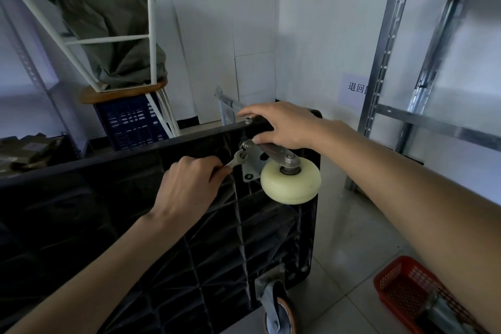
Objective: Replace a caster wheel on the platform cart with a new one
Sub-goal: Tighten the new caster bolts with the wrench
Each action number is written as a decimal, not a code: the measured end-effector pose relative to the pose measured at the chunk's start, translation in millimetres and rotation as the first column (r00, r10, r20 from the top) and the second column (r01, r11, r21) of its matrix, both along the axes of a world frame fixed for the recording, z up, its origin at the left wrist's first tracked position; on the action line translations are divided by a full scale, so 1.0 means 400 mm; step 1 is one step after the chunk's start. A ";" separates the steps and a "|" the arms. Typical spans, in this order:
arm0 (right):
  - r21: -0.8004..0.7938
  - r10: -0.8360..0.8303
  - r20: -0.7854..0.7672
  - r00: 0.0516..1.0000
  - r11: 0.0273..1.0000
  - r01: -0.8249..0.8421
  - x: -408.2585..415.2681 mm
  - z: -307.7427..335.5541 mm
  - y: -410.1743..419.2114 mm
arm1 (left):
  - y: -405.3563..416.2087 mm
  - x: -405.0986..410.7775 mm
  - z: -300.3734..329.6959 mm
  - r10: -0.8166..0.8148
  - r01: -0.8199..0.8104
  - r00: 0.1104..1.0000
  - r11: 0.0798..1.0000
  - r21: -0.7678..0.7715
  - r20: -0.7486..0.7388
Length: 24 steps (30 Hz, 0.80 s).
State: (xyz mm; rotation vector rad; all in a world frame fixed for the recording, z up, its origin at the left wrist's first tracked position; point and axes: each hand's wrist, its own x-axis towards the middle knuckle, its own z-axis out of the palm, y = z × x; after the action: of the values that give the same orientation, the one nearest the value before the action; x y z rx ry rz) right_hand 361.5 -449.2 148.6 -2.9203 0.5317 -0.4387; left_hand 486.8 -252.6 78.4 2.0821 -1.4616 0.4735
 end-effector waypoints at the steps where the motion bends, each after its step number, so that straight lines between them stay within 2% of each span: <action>1: 0.001 0.002 0.001 1.000 1.000 -0.002 0.000 0.000 -0.001 | -0.004 0.000 -0.004 0.003 -0.003 1.000 1.000 -0.003 -0.006; 9: -0.001 0.005 0.006 1.000 1.000 -0.005 0.002 -0.006 -0.007 | -0.026 -0.007 -0.036 -0.005 0.000 0.996 0.999 -0.054 -0.093; 18: 0.002 0.010 0.028 1.000 1.000 -0.010 -0.001 -0.007 -0.005 | -0.061 -0.028 -0.077 0.012 -0.023 0.993 0.995 -0.093 -0.117; 24: 0.007 0.005 0.033 0.999 1.000 -0.005 -0.005 -0.007 -0.002 | -0.077 -0.042 -0.104 -0.060 0.016 0.967 0.984 -0.176 -0.247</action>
State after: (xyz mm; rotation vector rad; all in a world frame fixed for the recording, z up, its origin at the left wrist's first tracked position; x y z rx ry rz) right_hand 359.4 -450.2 145.9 -2.9014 0.5204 -0.4818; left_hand 470.1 -283.2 36.7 1.8963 -1.2641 0.2964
